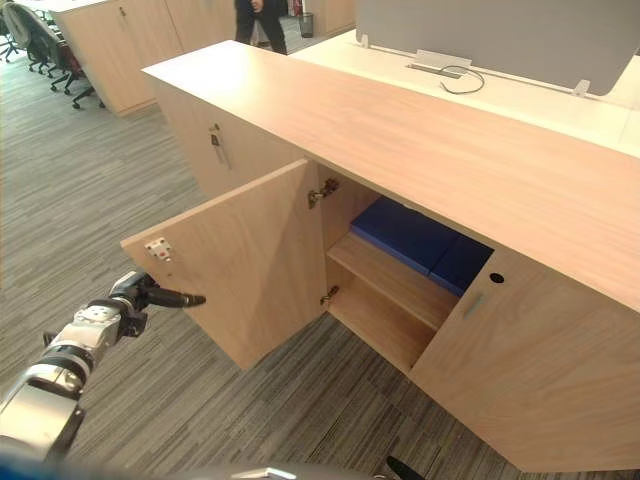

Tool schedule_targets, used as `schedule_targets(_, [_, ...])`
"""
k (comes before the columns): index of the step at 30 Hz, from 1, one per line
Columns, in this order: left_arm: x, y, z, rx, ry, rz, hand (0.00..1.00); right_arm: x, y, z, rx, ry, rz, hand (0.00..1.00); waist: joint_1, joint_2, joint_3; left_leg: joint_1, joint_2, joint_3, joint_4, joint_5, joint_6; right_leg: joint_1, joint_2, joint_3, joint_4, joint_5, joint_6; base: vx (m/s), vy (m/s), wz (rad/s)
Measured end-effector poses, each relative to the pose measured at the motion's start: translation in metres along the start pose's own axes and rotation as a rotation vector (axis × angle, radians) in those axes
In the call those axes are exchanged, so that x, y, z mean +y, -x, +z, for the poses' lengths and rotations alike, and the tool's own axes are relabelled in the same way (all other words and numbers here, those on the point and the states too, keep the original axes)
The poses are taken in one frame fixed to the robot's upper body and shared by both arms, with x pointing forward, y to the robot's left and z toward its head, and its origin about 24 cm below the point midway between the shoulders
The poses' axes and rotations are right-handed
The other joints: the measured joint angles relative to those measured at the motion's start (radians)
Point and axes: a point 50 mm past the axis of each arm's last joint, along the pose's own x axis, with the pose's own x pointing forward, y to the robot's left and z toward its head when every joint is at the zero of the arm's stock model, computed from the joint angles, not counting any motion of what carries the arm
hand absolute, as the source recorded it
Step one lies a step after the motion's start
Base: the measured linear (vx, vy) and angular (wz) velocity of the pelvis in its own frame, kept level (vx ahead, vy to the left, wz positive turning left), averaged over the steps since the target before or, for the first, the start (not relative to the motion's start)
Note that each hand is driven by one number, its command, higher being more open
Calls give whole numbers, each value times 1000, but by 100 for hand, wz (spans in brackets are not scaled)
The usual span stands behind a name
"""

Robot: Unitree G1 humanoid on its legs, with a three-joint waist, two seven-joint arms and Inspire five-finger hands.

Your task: Walk over to the cabinet, pick up the folder, carry it to the office cabinet, place the folder inside the office cabinet, then close the office cabinet door

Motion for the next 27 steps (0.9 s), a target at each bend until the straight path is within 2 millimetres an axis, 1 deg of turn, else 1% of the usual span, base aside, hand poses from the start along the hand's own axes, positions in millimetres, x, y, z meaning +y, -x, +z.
schedule_targets(1, [-2,2,2,-4,-82,-35,100,0,0,0,1,1,0,100,0,0,0,-1,-7,0,0,-1,3,0,-7,-3,0,3,4,-32,82,11])
schedule_targets(2, [-6,5,5,-9,-199,-99,100,0,0,0,0,9,1,100,1,0,-1,-2,-17,0,0,-4,18,0,-16,-4,-1,6,11,-31,101,9])
schedule_targets(3, [-17,9,9,-25,-334,-193,100,-1,0,1,-6,35,-1,100,2,0,-3,-4,-30,-2,0,-8,33,1,-29,-6,-1,13,21,-43,158,7])
schedule_targets(4, [-33,15,13,-47,-451,-306,100,-1,0,3,-12,49,3,100,2,0,-7,-4,-44,-2,1,-15,44,2,-45,-8,-2,19,31,-39,158,7])
schedule_targets(5, [-48,18,17,-73,-525,-392,100,-1,0,4,-14,60,10,100,2,0,-11,-7,-54,-1,4,-22,53,2,-55,-10,-1,23,36,-26,128,5])
schedule_targets(6, [-60,21,21,-96,-562,-453,100,-1,0,4,-15,68,14,100,2,-1,-14,-10,-61,-2,8,-27,59,1,-62,-11,-2,26,42,-9,99,5])
schedule_targets(7, [-82,28,29,-153,-623,-563,100,0,0,5,-18,90,21,100,0,-5,-21,-20,-73,-2,19,-35,71,-1,-77,-13,-3,32,50,2,124,3])
schedule_targets(8, [-99,36,37,-210,-664,-650,100,1,0,5,-21,102,27,100,-2,-11,-25,-25,-82,-2,23,-37,79,-2,-85,-13,-6,37,54,26,137,-1])
schedule_targets(9, [-116,46,46,-284,-672,-735,100,2,0,4,-22,117,34,100,-7,-17,-33,-29,-90,-1,27,-40,87,-3,-93,-13,-10,45,59,50,117,-3])
schedule_targets(10, [-134,56,59,-384,-654,-808,100,3,0,3,-19,121,41,100,-9,-26,-40,-31,-95,0,29,-43,92,-3,-97,-17,-17,54,56,53,80,-3])
schedule_targets(11, [-141,62,68,-445,-633,-840,100,4,0,2,-15,124,45,100,-9,-32,-44,-33,-97,0,29,-43,93,-2,-98,-18,-19,57,55,55,59,-1])
schedule_targets(12, [-150,77,87,-577,-599,-885,100,8,0,0,-9,138,54,100,-12,-46,-53,-33,-100,-1,29,-43,94,-2,-100,-20,-21,58,55,57,36,-1])
schedule_targets(13, [-152,92,104,-705,-566,-906,100,10,0,-2,-6,152,64,100,-23,-56,-61,-31,-100,-1,31,-43,95,1,-101,-21,-20,58,54,56,26,-2])
schedule_targets(14, [-151,97,112,-758,-552,-906,100,11,0,-2,-6,156,69,100,-27,-59,-66,-30,-100,-1,32,-43,95,2,-101,-21,-20,58,54,48,8,-3])
schedule_targets(15, [-145,107,126,-849,-512,-895,100,12,0,-1,-9,160,75,100,-34,-57,-71,-27,-100,-1,32,-44,94,4,-100,-21,-20,58,54,0,0,0])
schedule_targets(16, [-141,110,133,-886,-496,-883,100,11,0,-1,-10,161,76,100,-35,-52,-73,-26,-99,-2,32,-45,93,5,-100,-21,-20,58,54,0,0,0])
schedule_targets(17, [-134,114,140,-929,-463,-865,100,8,0,1,-12,164,76,100,-36,-39,-80,-26,-99,-4,32,-46,91,6,-99,-23,-20,57,52,5,-8,4])
schedule_targets(18, [-130,115,144,-944,-437,-855,100,5,0,2,-13,168,69,100,-36,-22,-88,-26,-99,-7,32,-46,90,8,-99,-29,-20,56,51,1,-10,8])
schedule_targets(20, [-126,115,141,-935,-422,-854,100,1,0,4,-15,180,65,100,-38,-4,-98,-20,-98,-16,31,-47,90,18,-98,-38,-20,50,50,-4,-19,11])
schedule_targets(23, [-127,118,129,-914,-383,-868,100,-1,0,7,-11,261,63,100,-43,10,-110,-14,-92,-18,26,-44,87,21,-91,-39,-20,39,44,-10,-33,3])
schedule_targets(25, [-128,119,125,-915,-346,-866,100,0,0,9,-12,288,67,100,-47,9,-108,-12,-89,-18,23,-41,85,21,-87,-38,-20,38,44,-5,-19,0])
schedule_targets(27, [-134,119,116,-916,-236,-852,100,4,-1,9,-14,321,79,100,-53,-4,-101,-1,-83,-10,18,-38,82,25,-81,-31,-21,35,40,-3,-39,-11])
